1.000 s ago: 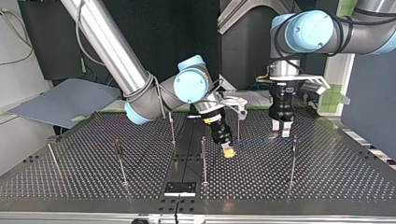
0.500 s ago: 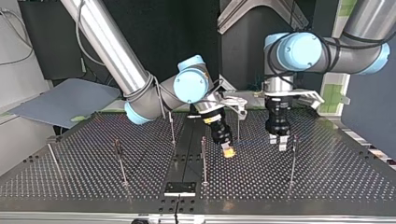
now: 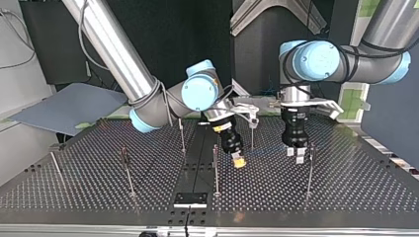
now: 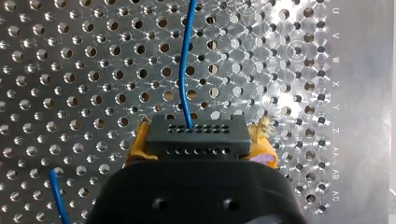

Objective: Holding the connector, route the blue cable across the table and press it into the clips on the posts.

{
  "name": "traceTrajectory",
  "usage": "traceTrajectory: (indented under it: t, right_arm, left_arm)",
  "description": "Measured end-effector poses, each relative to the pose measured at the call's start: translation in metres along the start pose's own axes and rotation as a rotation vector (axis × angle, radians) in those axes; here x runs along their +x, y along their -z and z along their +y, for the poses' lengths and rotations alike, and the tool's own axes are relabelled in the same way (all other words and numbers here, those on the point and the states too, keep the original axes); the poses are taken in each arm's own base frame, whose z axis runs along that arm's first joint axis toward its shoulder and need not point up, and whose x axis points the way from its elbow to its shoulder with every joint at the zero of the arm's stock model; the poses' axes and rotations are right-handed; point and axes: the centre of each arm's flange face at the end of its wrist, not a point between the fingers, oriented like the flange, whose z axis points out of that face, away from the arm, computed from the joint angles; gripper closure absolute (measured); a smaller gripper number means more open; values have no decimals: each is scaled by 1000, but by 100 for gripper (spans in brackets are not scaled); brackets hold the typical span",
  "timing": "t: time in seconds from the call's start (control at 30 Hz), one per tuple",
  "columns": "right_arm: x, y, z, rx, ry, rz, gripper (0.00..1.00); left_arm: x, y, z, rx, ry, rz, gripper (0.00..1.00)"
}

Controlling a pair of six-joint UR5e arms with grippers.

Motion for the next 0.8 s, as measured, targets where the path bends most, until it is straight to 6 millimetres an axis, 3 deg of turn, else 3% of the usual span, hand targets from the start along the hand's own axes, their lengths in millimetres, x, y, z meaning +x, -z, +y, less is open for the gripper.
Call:
traceTrajectory:
  t: [0.03,0.07,0.13,0.17,0.23,0.6,0.8]
  right_arm:
    - [0,0,0,-1,0,-1,100]
    - [0,0,1,-1,1,-1,100]
    - [-1,0,1,-1,1,-2,100]
    - [-1,0,1,-2,1,-2,100]
    - [-1,0,2,-3,1,-3,100]
    - [-10,2,6,-8,4,-25,100]
    - [-21,5,8,-12,7,-50,100]
  left_arm:
    - [0,0,0,3,2,0,59]
    - [0,0,-1,5,3,1,59]
    - [0,0,-1,7,5,1,91]
    - [0,0,-1,6,5,2,91]
    - [0,0,0,3,5,3,100]
    - [5,7,4,-54,-35,46,100]
    - [17,18,4,-57,-61,102,100]
